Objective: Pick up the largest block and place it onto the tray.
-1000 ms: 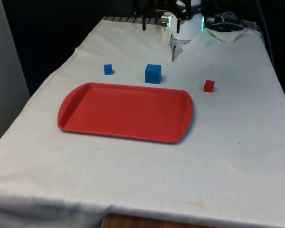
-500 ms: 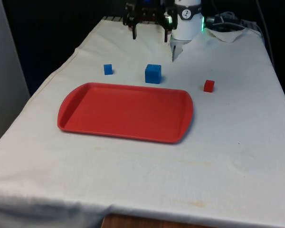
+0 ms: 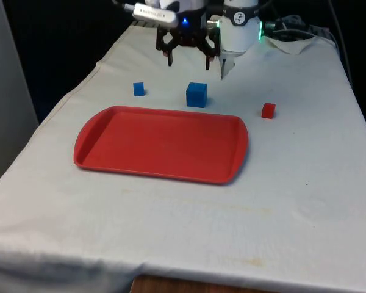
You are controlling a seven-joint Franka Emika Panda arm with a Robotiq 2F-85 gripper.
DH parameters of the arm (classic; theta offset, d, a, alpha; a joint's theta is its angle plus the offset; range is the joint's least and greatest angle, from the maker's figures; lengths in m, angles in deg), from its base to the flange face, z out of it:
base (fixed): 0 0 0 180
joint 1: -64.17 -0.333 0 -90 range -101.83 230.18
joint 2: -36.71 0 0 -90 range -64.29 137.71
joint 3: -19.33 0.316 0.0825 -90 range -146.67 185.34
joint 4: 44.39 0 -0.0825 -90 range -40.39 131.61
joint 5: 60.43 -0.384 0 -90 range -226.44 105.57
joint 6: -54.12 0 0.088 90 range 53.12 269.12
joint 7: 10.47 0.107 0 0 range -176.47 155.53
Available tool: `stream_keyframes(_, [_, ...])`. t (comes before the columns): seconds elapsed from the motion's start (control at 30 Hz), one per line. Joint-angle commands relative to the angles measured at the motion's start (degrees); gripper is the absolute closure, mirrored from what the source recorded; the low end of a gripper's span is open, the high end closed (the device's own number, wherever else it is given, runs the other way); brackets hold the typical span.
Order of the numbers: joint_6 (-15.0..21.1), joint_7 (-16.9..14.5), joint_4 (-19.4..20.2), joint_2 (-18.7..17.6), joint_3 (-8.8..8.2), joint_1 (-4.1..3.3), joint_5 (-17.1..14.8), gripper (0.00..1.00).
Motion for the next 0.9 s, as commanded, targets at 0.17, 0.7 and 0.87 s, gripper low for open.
stream_keyframes(0.17, [3.7, -1.0, 2.5, -1.4, -0.11, 0.34, -0.7, 0.00])
stream_keyframes(0.7, [9.3, -2.7, 6.1, -5.6, -0.52, 0.63, -1.8, 0.00])
stream_keyframes(0.87, [11.2, -5.2, 7.0, -6.6, -0.06, 0.86, -5.0, 0.00])
